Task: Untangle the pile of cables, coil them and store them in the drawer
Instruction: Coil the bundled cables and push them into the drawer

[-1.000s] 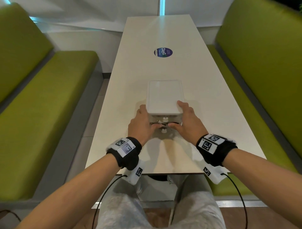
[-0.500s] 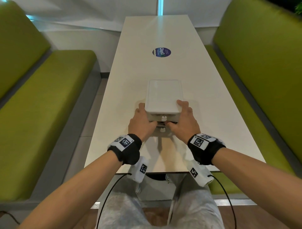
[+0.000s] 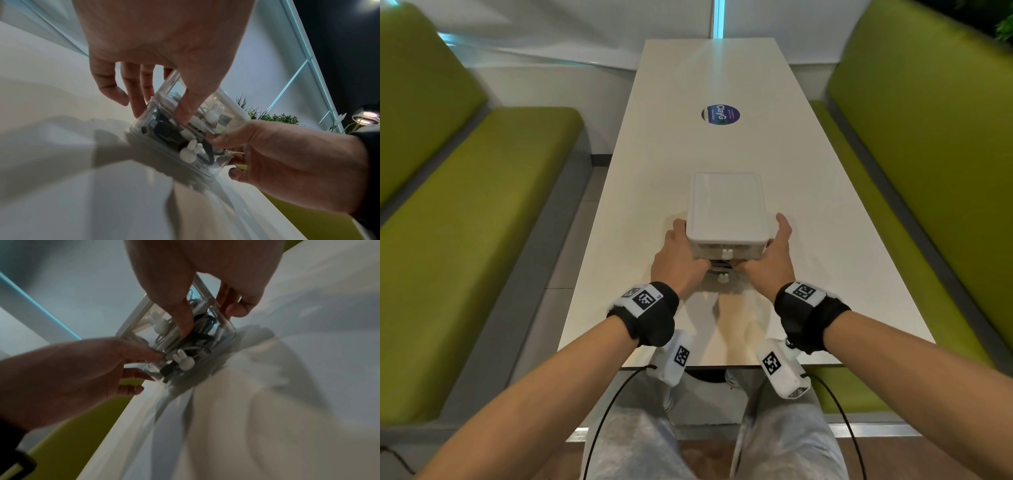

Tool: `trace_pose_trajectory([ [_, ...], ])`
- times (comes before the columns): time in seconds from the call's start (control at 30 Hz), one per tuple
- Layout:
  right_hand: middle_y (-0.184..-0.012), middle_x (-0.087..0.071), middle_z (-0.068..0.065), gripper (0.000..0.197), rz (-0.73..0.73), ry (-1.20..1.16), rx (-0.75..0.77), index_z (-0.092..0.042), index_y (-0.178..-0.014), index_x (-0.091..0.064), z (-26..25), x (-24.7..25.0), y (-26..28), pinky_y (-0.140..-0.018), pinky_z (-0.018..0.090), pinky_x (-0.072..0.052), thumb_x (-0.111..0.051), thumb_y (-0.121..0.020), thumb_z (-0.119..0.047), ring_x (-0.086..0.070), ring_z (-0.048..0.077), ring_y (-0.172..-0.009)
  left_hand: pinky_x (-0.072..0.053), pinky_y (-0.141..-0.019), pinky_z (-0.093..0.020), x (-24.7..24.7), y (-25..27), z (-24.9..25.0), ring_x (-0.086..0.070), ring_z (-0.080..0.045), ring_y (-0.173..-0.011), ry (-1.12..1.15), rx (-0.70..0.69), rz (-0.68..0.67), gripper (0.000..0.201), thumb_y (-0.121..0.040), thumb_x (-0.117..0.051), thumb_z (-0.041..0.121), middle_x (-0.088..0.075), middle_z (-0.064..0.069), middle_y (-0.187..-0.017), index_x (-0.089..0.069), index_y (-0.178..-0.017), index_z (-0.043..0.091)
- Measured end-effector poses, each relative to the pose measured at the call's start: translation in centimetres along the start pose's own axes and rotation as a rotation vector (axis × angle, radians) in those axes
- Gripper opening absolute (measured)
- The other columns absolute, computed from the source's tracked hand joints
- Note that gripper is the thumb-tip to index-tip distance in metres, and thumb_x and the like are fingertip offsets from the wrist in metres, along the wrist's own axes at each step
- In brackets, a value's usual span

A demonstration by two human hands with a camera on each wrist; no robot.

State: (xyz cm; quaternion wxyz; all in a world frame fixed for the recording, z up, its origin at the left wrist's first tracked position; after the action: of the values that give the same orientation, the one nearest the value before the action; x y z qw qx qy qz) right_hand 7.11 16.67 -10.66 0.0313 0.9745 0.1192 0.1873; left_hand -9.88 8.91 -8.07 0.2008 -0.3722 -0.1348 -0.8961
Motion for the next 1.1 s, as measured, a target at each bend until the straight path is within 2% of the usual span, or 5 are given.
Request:
trace_pose_trajectory([
  [0.2, -0.127, -0.046, 0.009, 0.084, 0.009, 0.061, -0.089, -0.02, -0.133, -0.034, 0.7, -0.3, -1.2, -0.079, 0.031, -0.05, -0.082, -0.065, -0.008, -0.058, 0.025, -0.101, -0.052, -0.077, -0.042, 0.1, 0.2, 0.1, -0.059, -0.032, -0.091, -0.001, -0.033, 0.003, 0.061, -0.074, -0.07, 0.025, -0.05, -0.003, -0.111, -0.033, -0.123, 0.022],
  [0.5, -0.117, -0.056, 0.002, 0.08, -0.198, 0.103, -0.083, -0.019, -0.138, -0.04, 0.1, 1.2, -1.0, -0.098, 0.044, -0.048, -0.081, -0.07, -0.009, -0.054, 0.024, -0.114, -0.051, -0.073, -0.04, -0.3, 0.9, 0.0, -0.057, -0.032, -0.084, 0.018, -0.029, -0.005, 0.054, -0.078, -0.067, 0.023, -0.045, -0.003, -0.109, -0.032, -0.12, 0.019],
  [0.8, -0.118, -0.053, -0.007, 0.073, -0.172, 0.213, 0.065, -0.019, -0.139, -0.037, -0.9, 1.8, 1.3, -0.075, 0.021, -0.044, -0.078, -0.078, -0.02, -0.06, 0.019, -0.103, -0.053, -0.077, -0.046, -0.4, 0.9, -0.1, -0.059, -0.036, -0.087, 0.006, -0.032, 0.004, 0.054, -0.078, -0.065, 0.02, -0.046, -0.005, -0.11, -0.032, -0.122, 0.019],
  [0.97, -0.125, -0.05, 0.003, 0.082, -0.093, 0.145, 0.095, -0.02, -0.131, -0.035, -0.3, 0.7, 1.6, -0.095, 0.04, -0.05, -0.085, -0.066, -0.022, -0.054, 0.021, -0.113, -0.052, -0.076, -0.041, -0.6, 0.7, -0.3, -0.06, -0.034, -0.091, 0.029, -0.055, -0.014, 0.056, -0.078, -0.068, 0.022, -0.048, -0.003, -0.113, -0.032, -0.121, 0.021],
  [1.1, -0.127, -0.048, 0.006, 0.084, -0.084, -0.09, -0.091, -0.028, -0.128, -0.031, 0.8, 0.2, 0.9, -0.096, 0.044, -0.051, -0.083, -0.064, -0.011, -0.054, 0.022, -0.112, -0.045, -0.069, -0.032, -0.5, 0.5, -0.9, -0.061, -0.026, -0.094, 0.094, -0.077, -0.059, 0.059, -0.077, -0.072, 0.03, -0.05, 0.001, -0.117, -0.034, -0.122, 0.023],
])
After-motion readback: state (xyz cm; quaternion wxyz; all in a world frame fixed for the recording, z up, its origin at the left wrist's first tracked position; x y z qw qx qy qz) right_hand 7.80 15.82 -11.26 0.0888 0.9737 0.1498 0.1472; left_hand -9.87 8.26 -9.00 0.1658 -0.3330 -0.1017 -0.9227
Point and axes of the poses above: each hand's wrist, its own y-axis away from the middle knuckle, its own x-axis out of the back of the hand, z = x × y, the point moved 8 cm from there along -y, towards the middle knuckle
